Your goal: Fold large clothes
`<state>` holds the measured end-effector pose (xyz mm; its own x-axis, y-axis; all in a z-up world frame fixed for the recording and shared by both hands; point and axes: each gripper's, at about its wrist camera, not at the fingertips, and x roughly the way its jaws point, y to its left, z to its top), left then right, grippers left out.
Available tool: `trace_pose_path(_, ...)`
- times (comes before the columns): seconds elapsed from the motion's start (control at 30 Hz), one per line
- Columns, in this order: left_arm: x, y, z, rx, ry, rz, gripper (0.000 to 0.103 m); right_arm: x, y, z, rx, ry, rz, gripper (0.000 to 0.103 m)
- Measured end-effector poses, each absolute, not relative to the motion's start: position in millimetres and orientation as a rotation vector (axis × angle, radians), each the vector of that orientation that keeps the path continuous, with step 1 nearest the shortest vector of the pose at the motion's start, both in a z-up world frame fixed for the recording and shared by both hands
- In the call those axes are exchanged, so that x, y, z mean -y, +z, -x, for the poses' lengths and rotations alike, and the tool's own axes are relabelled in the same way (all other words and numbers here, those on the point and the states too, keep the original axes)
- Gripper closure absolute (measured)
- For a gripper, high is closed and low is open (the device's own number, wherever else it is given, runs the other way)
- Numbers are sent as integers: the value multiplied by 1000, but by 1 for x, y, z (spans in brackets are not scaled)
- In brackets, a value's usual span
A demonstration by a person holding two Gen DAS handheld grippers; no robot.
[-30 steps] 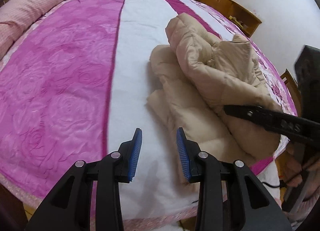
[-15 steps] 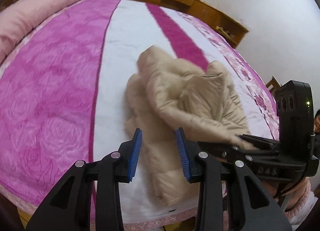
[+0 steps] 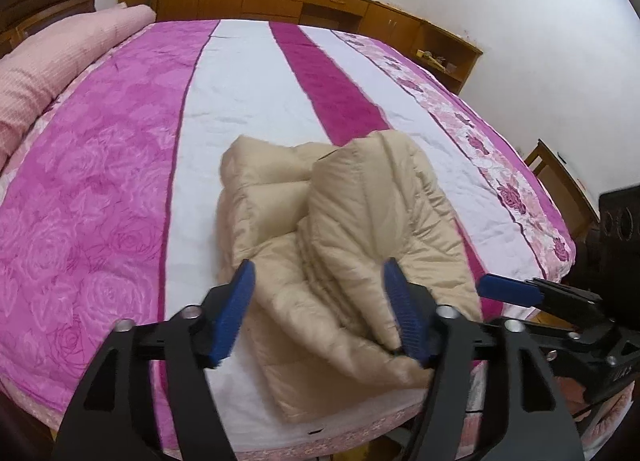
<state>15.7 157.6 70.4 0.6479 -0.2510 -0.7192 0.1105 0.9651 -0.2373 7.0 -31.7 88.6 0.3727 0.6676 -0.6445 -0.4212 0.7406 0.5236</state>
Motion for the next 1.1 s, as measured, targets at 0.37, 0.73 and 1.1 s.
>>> trace_pose_path(0.37, -106, 83, -38, -851, -285, 140, 8, 150, 65, -26, -930, 427, -377, 24)
trace_pose_path(0.73, -83, 37, -58, -955, -216, 21, 7, 139, -9, -55, -1089, 496, -477, 24)
trace_pose_path(1.1, -158, 0, -39, -997, -76, 152, 7, 78, 14, -51, -1044, 647, -314, 24)
